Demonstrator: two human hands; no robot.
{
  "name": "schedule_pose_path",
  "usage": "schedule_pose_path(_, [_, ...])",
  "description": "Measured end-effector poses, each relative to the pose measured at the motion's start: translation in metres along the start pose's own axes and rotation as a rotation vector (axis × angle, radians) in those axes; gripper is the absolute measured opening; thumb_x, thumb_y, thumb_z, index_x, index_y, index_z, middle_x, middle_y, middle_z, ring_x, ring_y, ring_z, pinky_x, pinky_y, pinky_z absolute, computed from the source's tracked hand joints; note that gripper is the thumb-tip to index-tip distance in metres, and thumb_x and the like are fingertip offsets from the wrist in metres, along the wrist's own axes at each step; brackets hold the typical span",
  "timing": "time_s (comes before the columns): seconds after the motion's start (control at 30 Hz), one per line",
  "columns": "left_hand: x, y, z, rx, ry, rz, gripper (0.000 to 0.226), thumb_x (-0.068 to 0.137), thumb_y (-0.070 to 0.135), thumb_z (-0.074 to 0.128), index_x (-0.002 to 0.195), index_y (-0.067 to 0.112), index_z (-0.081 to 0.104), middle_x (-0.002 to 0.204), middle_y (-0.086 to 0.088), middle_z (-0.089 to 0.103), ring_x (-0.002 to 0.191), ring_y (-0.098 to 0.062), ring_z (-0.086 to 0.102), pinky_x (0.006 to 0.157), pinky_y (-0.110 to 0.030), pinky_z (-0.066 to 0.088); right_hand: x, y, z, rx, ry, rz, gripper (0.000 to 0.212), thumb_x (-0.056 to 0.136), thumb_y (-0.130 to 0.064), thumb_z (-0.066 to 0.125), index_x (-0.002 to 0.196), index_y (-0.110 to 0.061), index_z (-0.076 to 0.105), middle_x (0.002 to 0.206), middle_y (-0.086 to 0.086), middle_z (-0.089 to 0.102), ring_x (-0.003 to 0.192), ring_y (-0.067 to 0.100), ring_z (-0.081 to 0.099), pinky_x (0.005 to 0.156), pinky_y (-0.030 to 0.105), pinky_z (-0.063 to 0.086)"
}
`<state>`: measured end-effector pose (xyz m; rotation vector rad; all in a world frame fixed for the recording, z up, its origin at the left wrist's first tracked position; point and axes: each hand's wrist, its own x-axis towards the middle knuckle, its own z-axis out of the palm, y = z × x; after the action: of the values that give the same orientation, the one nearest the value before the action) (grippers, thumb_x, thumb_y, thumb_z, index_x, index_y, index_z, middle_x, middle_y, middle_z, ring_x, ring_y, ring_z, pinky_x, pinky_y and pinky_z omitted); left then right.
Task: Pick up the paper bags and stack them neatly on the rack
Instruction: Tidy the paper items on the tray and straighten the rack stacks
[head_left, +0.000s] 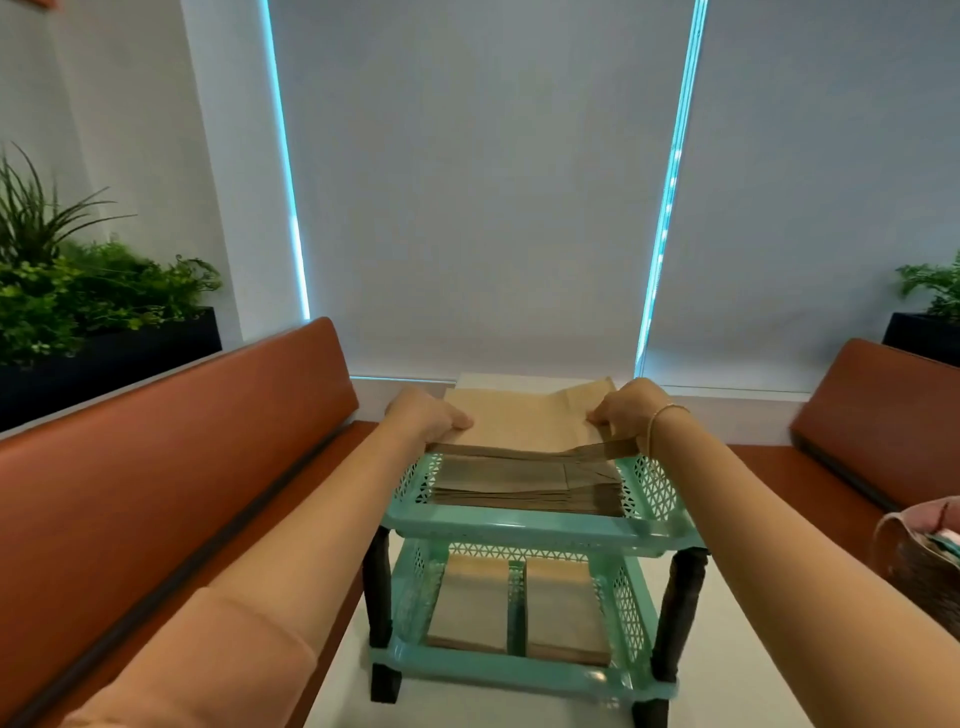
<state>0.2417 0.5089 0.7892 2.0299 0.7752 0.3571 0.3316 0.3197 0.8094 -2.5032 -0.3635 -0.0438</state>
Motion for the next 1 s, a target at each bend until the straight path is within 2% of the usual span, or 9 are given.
schedule_pose_path(0.1, [0.004, 0.001, 0.008, 0.296, -0.029, 0.021, 0.055, 0.085, 0.031, 0.068, 0.125, -0.003, 0.051, 0.124, -0.014, 0.056, 0.113, -0.029, 0.055, 0.097, -0.034, 0.046, 0.011, 0.005, 0.012, -0.068, -0.115, 0.004, 0.038, 0.102, -0.026, 0.033, 0.135, -0.015, 0.047, 0.127, 0.009, 0.056, 0.111, 0.024, 0.054, 0.056, 0.016, 0.030])
schedule_pose_path(0.17, [0.007, 0.001, 0.011, 0.392, -0.043, 0.025, 0.053, 0.088, 0.033, 0.063, 0.126, -0.002, 0.051, 0.126, -0.014, 0.056, 0.115, -0.027, 0.055, 0.097, -0.032, 0.046, 0.024, 0.013, 0.019, 0.162, -0.153, 0.117, 0.035, 0.091, -0.019, 0.056, 0.123, -0.004, 0.056, 0.103, 0.010, 0.062, 0.084, 0.021, 0.056, 0.054, 0.019, 0.032])
schedule_pose_path(0.27, [0.008, -0.001, 0.014, 0.461, -0.028, 0.027, 0.053, 0.090, 0.036, 0.059, 0.127, -0.001, 0.050, 0.124, -0.012, 0.057, 0.113, -0.024, 0.056, 0.093, -0.029, 0.046, 0.024, 0.019, 0.025, 0.068, -0.141, 0.145, 0.016, 0.082, -0.016, 0.066, 0.093, -0.008, 0.058, 0.068, 0.002, 0.044, 0.058, 0.013, 0.039, 0.052, 0.022, 0.034])
schedule_pose_path(0.33, [0.010, -0.004, 0.017, 0.434, -0.039, 0.009, 0.054, 0.089, 0.034, 0.060, 0.129, 0.000, 0.047, 0.124, -0.012, 0.056, 0.113, -0.024, 0.055, 0.094, -0.030, 0.046, 0.028, 0.021, 0.031, -0.100, -0.149, 0.114, 0.023, 0.088, -0.026, 0.060, 0.076, -0.009, 0.050, 0.065, 0.001, 0.040, 0.057, 0.011, 0.036, 0.049, 0.020, 0.029])
schedule_pose_path(0.43, [0.012, -0.009, 0.021, 0.405, -0.054, 0.007, 0.053, 0.089, 0.032, 0.062, 0.129, 0.001, 0.048, 0.124, -0.013, 0.056, 0.113, -0.024, 0.054, 0.092, -0.031, 0.046, 0.031, 0.022, 0.037, -0.098, -0.103, 0.107, 0.036, 0.092, -0.030, 0.055, 0.063, -0.013, 0.040, 0.064, 0.000, 0.039, 0.060, 0.011, 0.040, 0.049, 0.020, 0.027])
schedule_pose_path(0.57, [0.013, -0.013, 0.026, 0.388, -0.086, 0.004, 0.053, 0.087, 0.029, 0.064, 0.130, 0.001, 0.047, 0.126, -0.014, 0.055, 0.115, -0.027, 0.052, 0.095, -0.034, 0.046, 0.028, 0.023, 0.038, -0.107, -0.099, 0.101, 0.035, 0.091, -0.025, 0.057, 0.064, -0.013, 0.040, 0.066, 0.002, 0.041, 0.081, 0.020, 0.047, 0.067, 0.025, 0.036])
schedule_pose_path(0.77, [0.013, -0.016, 0.032, 0.437, -0.128, -0.006, 0.055, 0.088, 0.031, 0.062, 0.131, -0.001, 0.047, 0.131, -0.016, 0.053, 0.118, -0.030, 0.052, 0.099, -0.038, 0.046, 0.029, 0.026, 0.042, -0.160, -0.113, 0.105, 0.035, 0.093, -0.027, 0.053, 0.063, -0.012, 0.041, 0.064, 0.002, 0.041, 0.059, 0.012, 0.039, 0.050, 0.020, 0.028])
schedule_pose_path(0.9, [0.012, -0.013, 0.037, 0.537, -0.123, 0.043, 0.053, 0.094, 0.032, 0.053, 0.135, 0.000, 0.044, 0.136, -0.014, 0.050, 0.124, -0.029, 0.048, 0.104, -0.035, 0.041, 0.032, 0.029, 0.048, -0.129, -0.107, 0.135, 0.033, 0.093, -0.025, 0.052, 0.065, -0.011, 0.042, 0.066, 0.003, 0.045, 0.065, 0.014, 0.045, 0.054, 0.020, 0.033])
schedule_pose_path(1.0, [0.010, -0.012, 0.040, 0.621, -0.117, 0.089, 0.046, 0.097, 0.032, 0.049, 0.131, 0.002, 0.048, 0.133, -0.012, 0.053, 0.122, -0.026, 0.050, 0.100, -0.031, 0.042, 0.031, 0.029, 0.051, -0.121, -0.082, 0.139, 0.030, 0.092, -0.023, 0.053, 0.067, -0.011, 0.040, 0.068, 0.003, 0.045, 0.077, 0.019, 0.050, 0.066, 0.024, 0.038])
